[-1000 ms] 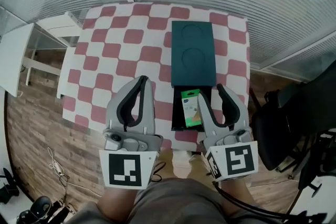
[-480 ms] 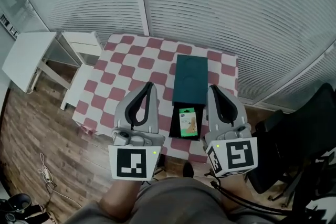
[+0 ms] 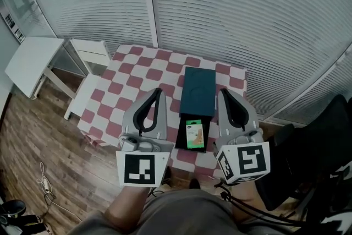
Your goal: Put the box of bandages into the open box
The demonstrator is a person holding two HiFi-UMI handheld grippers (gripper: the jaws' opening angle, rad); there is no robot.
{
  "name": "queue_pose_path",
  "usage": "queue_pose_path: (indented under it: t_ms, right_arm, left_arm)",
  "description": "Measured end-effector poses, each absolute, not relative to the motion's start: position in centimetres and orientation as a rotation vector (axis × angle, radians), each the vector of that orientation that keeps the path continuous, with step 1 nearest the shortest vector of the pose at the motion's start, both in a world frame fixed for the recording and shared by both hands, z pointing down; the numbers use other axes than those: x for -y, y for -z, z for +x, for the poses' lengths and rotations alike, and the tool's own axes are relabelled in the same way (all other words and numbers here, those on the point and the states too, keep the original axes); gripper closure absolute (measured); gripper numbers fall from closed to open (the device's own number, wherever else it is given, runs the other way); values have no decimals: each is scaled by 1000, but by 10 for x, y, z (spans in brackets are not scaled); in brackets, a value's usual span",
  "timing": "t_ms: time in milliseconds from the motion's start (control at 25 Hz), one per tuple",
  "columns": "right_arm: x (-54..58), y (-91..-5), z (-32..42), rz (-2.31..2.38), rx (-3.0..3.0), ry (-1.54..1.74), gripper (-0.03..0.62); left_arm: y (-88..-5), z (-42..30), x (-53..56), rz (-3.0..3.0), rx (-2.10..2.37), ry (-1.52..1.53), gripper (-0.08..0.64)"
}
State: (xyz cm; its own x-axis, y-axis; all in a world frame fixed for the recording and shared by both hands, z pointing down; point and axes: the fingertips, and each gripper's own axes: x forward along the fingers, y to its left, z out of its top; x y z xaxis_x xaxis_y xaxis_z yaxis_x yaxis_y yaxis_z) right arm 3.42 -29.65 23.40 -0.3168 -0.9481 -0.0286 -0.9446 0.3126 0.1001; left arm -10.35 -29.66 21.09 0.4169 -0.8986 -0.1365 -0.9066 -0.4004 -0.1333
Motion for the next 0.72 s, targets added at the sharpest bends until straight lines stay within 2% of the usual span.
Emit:
queue_pose_path:
  t_ms: [720]
  right_arm:
    - [296,-230,35,1827,2521,165,566]
  left_arm:
    - [-208,-96,297,-2489,-1575,-68,560]
